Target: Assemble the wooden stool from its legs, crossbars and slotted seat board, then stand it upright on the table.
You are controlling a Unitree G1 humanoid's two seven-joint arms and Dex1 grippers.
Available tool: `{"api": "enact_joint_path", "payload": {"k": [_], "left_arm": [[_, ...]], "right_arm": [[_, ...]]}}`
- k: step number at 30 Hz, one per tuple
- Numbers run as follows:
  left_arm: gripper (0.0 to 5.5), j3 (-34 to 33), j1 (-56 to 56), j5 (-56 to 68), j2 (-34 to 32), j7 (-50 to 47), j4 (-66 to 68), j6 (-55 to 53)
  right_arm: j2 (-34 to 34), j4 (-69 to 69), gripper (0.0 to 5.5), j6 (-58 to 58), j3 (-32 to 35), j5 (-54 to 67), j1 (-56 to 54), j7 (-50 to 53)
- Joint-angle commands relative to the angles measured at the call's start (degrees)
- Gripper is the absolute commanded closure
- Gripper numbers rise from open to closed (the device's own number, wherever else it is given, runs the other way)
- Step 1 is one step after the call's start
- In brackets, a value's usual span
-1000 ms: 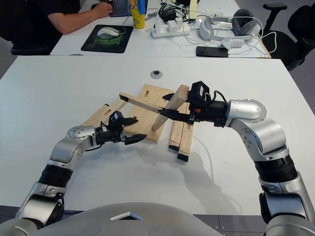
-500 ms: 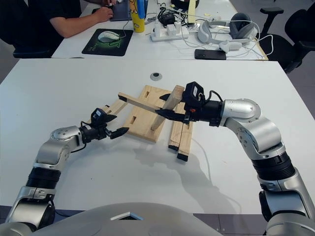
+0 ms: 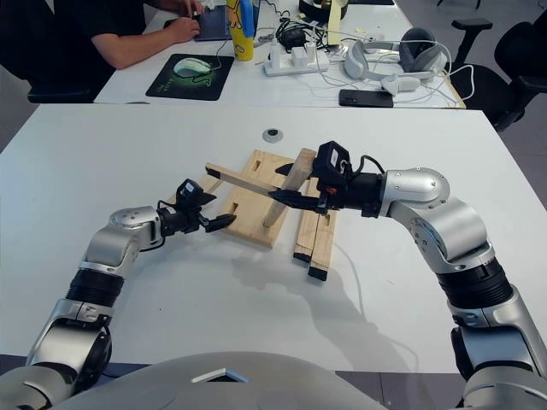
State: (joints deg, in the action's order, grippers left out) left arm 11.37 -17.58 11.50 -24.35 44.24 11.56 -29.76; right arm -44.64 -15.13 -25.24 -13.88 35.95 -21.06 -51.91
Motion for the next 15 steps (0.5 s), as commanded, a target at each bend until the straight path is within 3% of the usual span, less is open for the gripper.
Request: {"api": "enact_joint_path", "payload": {"k": [1, 5, 15], "left_arm": [[1.55, 5.3, 4.7, -2.0, -1.1, 1.0, -2.0, -7.3], [2.14, 5.4, 6.6, -0.5, -1.3, 0.8, -5.6, -10.2], [2.76, 4.3, 9.2, 2.6, -0.8, -0.1, -10.2, -13.9]], "right_arm": [[-3.8, 3.2, 3.45, -8.3, -7.0, -7.1, 5.7, -1.4], [-2.5, 3.5, 3.45, -8.9, -6.7, -7.8, 5.3, 1.3], [0.6, 5.7, 3.45, -8.6, -7.6, -8.9, 7.8, 5.5]]}}
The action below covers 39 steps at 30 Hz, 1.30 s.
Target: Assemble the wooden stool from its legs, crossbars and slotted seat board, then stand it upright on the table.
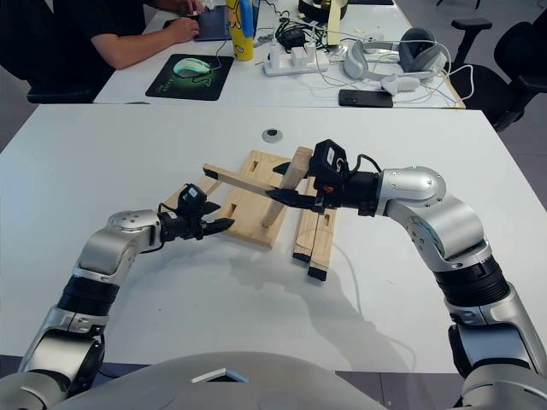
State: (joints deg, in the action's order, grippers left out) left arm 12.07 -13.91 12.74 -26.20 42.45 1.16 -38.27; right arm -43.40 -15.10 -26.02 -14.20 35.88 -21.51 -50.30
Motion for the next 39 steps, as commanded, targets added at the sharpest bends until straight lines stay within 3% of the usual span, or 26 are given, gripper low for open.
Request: {"api": "enact_joint_path", "payload": {"k": [1, 8, 19, 30, 39], "left_arm": [[2.82, 3.6, 5.7, 1.6, 1.1, 1.5, 0.0, -5.5], [3.1, 3.1, 5.7, 1.9, 1.4, 1.0, 0.1, -5.5], [3.45, 2.7, 5.4, 1.9, 2.2, 0.7, 0.3, -5.2], [3.8, 2.1, 5.4, 2.3, 2.2, 0.4, -0.5, -5.6], [3.81, 2.1, 5.2, 2.3, 2.0, 0.5, -0.3, -5.4]], "right_arm": [[-1.0, 4.7, 3.45, -7.6, -7.8, -8.6, 9.5, 3.2], [-1.3, 0.8, 3.45, -7.4, -10.4, -8.3, 14.3, 3.9], [2.0, 11.7, 3.45, -8.3, -9.1, -10.2, 4.6, 5.9], [-3.4, 5.8, 3.45, -8.2, -12.4, -7.2, 12.8, -0.3], [0.3, 10.3, 3.45, -3.4, -9.2, -8.6, 10.4, 4.3]]}}
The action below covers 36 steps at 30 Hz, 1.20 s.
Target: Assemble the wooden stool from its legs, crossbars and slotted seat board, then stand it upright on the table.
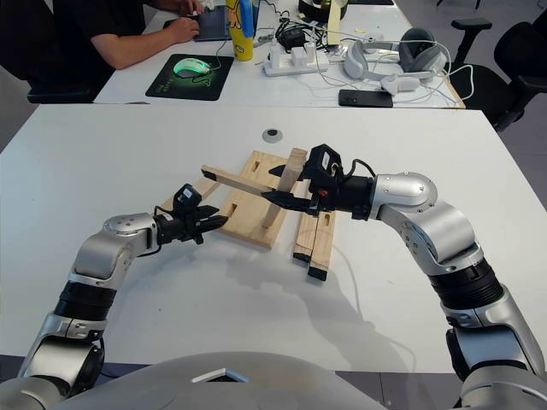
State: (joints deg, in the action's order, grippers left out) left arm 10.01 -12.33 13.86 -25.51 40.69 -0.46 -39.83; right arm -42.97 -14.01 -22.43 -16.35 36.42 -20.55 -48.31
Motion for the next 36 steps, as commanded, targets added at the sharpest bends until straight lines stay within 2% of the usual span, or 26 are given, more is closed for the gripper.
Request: {"api": "enact_joint_path", "payload": {"k": [1, 4, 5, 9, 18, 25, 32, 36], "left_arm": [[3.81, 4.2, 3.6, 1.1, 1.3, 2.2, 1.4, -3.9], [3.82, 4.2, 3.4, 1.1, 1.1, 2.5, 1.7, -3.8], [3.82, 4.3, 3.5, 1.1, 1.1, 2.5, 1.8, -3.7], [4.0, 4.4, 3.7, 1.6, 0.8, 2.5, 1.9, -3.6], [4.09, 4.4, 4.5, 2.6, 0.5, 2.1, 2.1, -3.1], [4.1, 4.4, 4.4, 2.7, 0.6, 1.5, 1.9, -2.7], [4.21, 4.4, 4.9, 2.8, -0.2, 1.2, 1.6, -2.3], [4.21, 4.2, 5.2, 2.9, -0.2, 0.9, 2.2, -1.9]], "right_arm": [[0.1, 9.0, 3.45, -6.5, -6.8, -8.8, 9.4, 2.2], [1.3, 8.5, 3.45, -6.3, -5.1, -7.1, 8.9, 2.8], [1.7, 8.2, 3.09, -6.1, -4.5, -6.4, 8.9, 2.6], [4.0, 7.6, 2.7, -6.9, -1.6, -5.5, 8.6, 2.5], [6.1, 7.3, 1.38, -7.4, 2.6, -7.1, 8.2, 0.3], [4.6, 7.1, 1.33, -6.8, 6.4, -7.7, 7.3, -2.6], [-3.9, 1.7, 1.33, -10.1, 12.4, -4.2, 11.8, -11.1], [-5.3, -0.3, 1.33, -11.6, 14.7, -1.2, 11.8, -14.6]]}}
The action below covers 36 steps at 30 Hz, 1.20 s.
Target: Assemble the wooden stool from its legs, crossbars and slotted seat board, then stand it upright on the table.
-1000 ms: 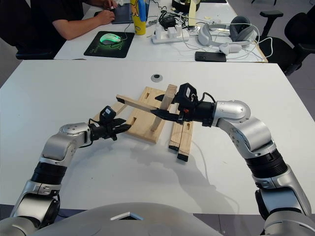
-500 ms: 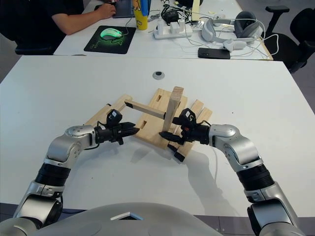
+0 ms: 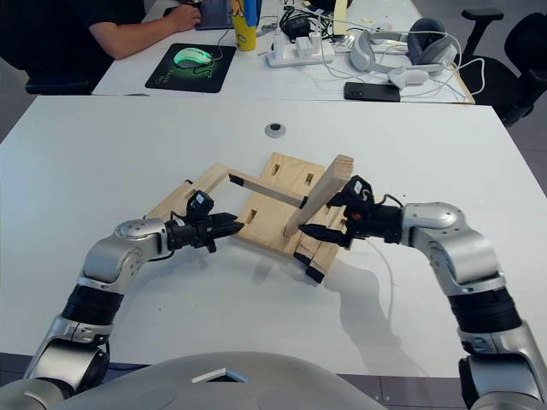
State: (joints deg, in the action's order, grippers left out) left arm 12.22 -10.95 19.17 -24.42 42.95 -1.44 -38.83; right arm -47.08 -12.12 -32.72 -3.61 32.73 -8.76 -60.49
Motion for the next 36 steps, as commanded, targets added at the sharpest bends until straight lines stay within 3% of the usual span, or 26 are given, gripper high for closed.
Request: {"api": "enact_joint_path", "payload": {"k": [1, 10, 15, 20, 30, 36], "left_arm": [[4.21, 2.0, 3.8, -2.5, -1.2, -1.3, 3.3, -2.8], [4.22, 1.7, 4.1, -1.9, -1.0, -2.3, 1.9, -3.2], [4.22, 1.0, 4.6, -1.5, 0.3, -4.3, 0.9, -3.3], [4.28, 1.1, 6.4, -0.2, 3.2, -8.5, -4.3, -6.3], [4.32, 1.0, 9.4, 1.0, 9.1, -18.7, -12.9, -14.4], [4.53, -0.9, 8.8, 1.6, 9.6, -20.3, -13.7, -14.8]], "right_arm": [[-1.2, -2.3, 1.33, -1.7, 2.2, 2.7, 0.1, -2.5], [-1.5, 1.9, 1.33, -6.9, 14.1, 9.0, -3.1, 0.4], [-0.8, 7.0, 2.08, -10.3, 22.7, 15.4, -13.2, 5.1], [4.0, 11.7, 2.85, -3.0, 23.1, 9.4, -18.0, 14.3], [12.9, -1.0, 4.28, -5.0, 23.2, 17.1, -14.4, 18.8], [15.2, -5.8, 5.15, -12.3, 27.0, 32.6, -14.7, 25.3]]}}
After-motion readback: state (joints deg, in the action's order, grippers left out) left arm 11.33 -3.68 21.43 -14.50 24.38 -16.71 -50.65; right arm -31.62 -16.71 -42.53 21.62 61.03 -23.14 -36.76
